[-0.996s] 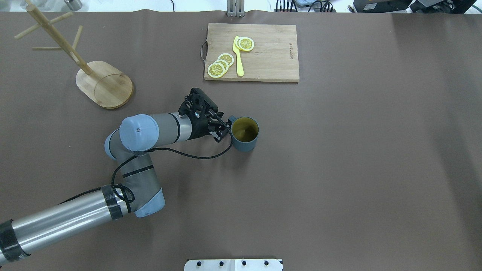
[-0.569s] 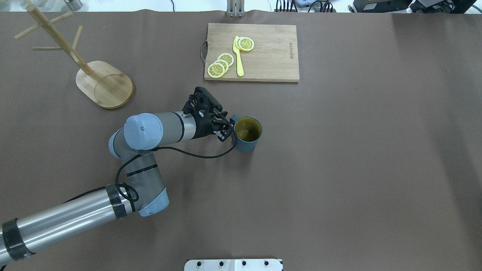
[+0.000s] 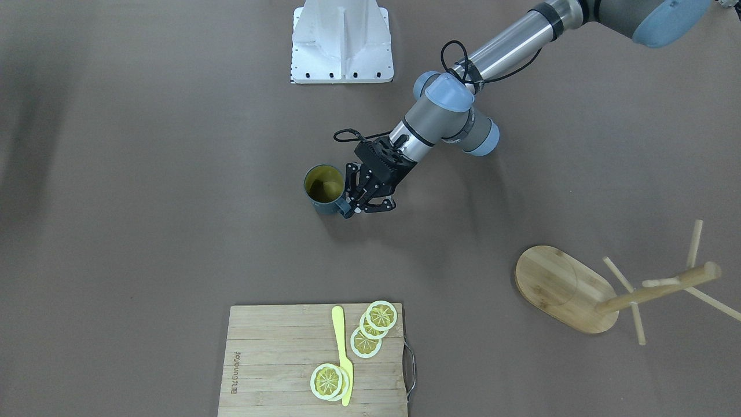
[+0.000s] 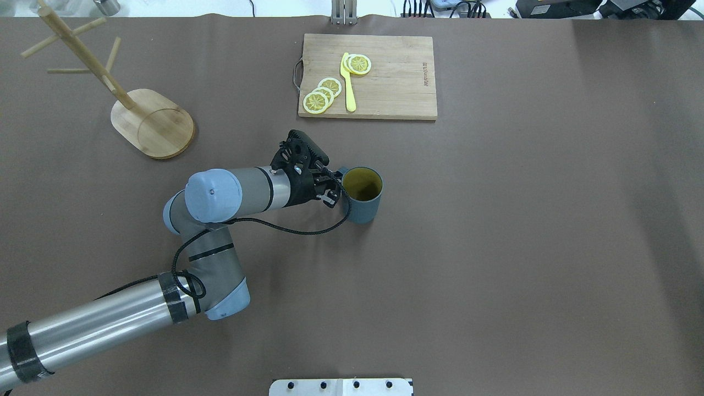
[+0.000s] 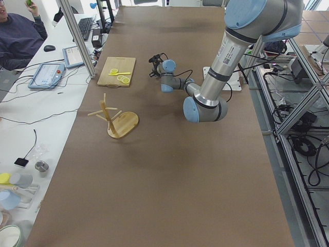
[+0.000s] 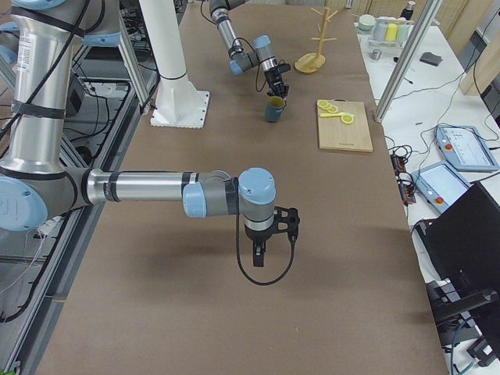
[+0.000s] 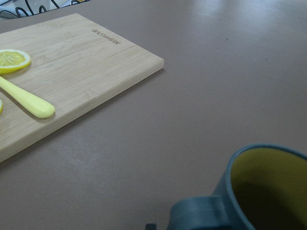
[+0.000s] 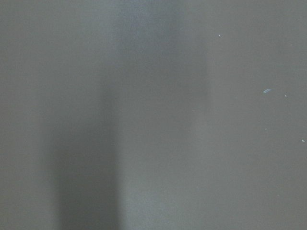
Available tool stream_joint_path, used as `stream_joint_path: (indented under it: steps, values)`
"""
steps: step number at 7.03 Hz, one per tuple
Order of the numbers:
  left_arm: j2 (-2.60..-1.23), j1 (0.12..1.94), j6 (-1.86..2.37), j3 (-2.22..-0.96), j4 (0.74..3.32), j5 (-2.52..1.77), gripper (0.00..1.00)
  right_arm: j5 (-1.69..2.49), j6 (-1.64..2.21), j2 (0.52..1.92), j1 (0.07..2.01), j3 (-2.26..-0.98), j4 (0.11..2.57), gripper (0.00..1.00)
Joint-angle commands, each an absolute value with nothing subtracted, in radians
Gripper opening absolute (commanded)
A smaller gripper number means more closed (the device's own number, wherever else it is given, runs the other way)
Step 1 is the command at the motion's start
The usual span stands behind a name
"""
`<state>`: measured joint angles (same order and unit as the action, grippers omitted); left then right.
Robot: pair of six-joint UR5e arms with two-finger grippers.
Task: Hang cup on storage rack
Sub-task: 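Close the left gripper on the mug handle and lift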
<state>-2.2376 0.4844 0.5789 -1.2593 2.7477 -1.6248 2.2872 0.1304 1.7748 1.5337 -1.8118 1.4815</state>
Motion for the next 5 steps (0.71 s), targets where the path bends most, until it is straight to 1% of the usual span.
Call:
stream_joint_path:
  steps: [1,3,5]
  values:
    - [-2.232,0.494,0.653,-1.293,2.764,-1.625,0.00,2.286,0.129,1.775,1.534,-1.810,1.480,1.00]
    - [-2.230,0.538,0.774,-1.315,2.767,-1.624,0.00,2.286,0.129,1.776,1.534,-1.810,1.479,1.00]
    - [-2.229,0.596,1.025,-1.319,2.767,-1.681,0.00,2.286,0.129,1.776,1.534,-1.806,1.477,1.00]
